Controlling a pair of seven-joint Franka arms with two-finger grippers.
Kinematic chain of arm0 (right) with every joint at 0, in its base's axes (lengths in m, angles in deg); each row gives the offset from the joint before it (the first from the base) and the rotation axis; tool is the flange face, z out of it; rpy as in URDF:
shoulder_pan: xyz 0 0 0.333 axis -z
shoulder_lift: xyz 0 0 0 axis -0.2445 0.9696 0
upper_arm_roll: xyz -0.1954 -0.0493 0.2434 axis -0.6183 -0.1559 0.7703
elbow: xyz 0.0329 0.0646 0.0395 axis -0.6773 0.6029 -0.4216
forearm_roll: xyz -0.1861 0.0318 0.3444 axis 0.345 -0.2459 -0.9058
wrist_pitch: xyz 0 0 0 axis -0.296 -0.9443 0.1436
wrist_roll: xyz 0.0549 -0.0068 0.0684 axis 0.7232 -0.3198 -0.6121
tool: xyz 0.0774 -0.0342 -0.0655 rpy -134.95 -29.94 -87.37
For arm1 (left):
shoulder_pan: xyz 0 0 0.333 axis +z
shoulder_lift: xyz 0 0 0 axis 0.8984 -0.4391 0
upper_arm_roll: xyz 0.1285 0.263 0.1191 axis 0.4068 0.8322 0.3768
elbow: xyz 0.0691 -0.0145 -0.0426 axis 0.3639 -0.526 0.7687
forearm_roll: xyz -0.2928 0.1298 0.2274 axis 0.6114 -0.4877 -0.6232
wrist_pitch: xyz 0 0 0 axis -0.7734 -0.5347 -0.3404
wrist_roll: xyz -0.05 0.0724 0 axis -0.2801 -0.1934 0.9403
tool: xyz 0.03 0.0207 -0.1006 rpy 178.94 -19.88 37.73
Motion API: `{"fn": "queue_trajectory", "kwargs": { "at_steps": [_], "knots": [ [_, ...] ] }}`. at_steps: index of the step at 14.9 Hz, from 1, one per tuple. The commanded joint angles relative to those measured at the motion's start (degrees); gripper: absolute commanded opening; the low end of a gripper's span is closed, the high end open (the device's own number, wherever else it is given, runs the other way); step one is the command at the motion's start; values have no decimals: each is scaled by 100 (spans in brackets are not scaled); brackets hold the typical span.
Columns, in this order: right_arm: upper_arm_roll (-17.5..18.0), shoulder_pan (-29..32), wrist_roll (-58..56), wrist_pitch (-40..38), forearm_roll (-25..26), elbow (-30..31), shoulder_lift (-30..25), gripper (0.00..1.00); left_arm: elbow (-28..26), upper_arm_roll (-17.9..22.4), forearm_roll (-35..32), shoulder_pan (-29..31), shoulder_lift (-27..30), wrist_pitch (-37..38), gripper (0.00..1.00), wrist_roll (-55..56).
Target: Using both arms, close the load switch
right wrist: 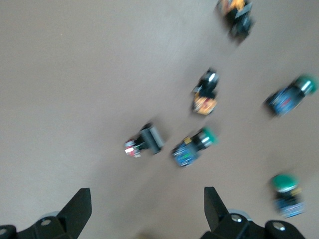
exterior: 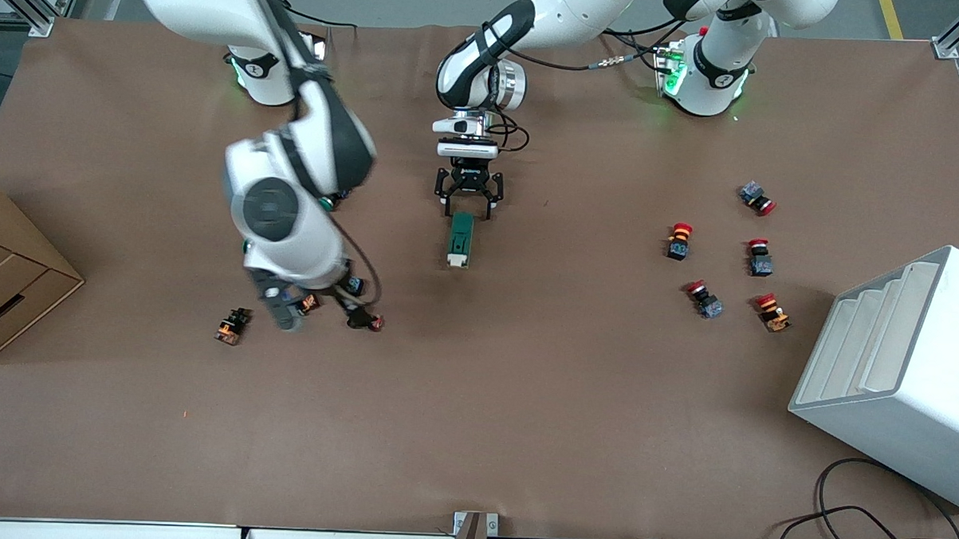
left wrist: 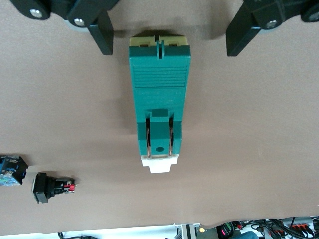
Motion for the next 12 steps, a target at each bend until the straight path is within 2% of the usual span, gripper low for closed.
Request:
{"fn": "queue_trajectory", "kwargs": {
  "at_steps": [1, 5, 8, 12],
  "knots": [
    [86, 647, -2096, -685, -110, 194, -542, 100, -3, -16, -73, 40, 107, 34, 99, 25],
    [77, 1500, -4566, -1258, -49, 141, -876, 100, -12, -51, -12, 40, 266, 34, 99, 43],
    [68, 2071, -5948, -1574, -31, -104, -956, 100, -3, -104, 268, 40, 371, 25, 99, -10],
    [68, 2459, -6374, -2091, 187, -692, -938, 100, 233, -121, 1655, 57, 810, -36, 99, -1167]
  ]
}}
